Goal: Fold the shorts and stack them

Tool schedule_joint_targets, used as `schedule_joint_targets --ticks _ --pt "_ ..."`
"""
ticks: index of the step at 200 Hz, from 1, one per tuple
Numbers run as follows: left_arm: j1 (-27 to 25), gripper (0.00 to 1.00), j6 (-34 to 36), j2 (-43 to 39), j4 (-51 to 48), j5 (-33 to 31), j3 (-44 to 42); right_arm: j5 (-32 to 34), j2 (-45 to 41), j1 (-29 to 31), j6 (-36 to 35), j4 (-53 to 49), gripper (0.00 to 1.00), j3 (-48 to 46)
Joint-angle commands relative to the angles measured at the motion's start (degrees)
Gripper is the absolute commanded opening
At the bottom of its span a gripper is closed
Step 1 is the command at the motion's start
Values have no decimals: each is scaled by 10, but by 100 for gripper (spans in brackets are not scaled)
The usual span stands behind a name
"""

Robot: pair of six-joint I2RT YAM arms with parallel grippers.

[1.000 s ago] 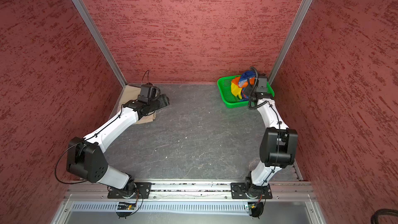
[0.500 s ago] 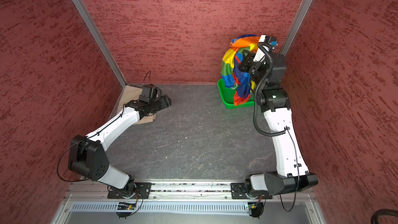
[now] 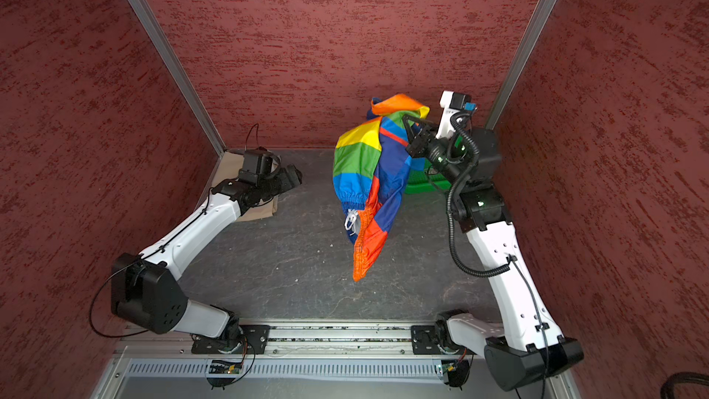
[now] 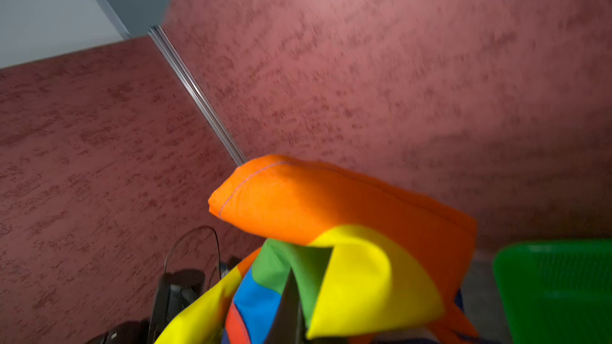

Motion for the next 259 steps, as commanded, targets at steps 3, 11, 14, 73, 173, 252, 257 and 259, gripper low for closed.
schedule_joint_targets --ticks 3,11,14,73,173,252,257,259 --pt "14 100 -8 -9 1 11 -9 42 -2 1 41 26 36 -161" --pt "17 100 -8 -6 -1 14 -9 53 6 1 42 22 44 -209" --pt "17 99 -8 -4 -3 16 -8 59 9 0 42 18 47 -225" --pt "-8 99 5 46 -14 84 -12 174 -35 0 -15 -54 66 -288" --pt "-145 100 9 122 -5 156 -71 126 -3 1 11 -13 68 -320" --pt "-174 38 -15 218 31 207 -27 116 7 1 28 9 69 -357" --pt "-172 28 -14 218 29 207 -22 116 6 1 29 10 69 -359" --pt "-172 26 -13 218 28 207 -20 117 6 1 29 11 69 -360"
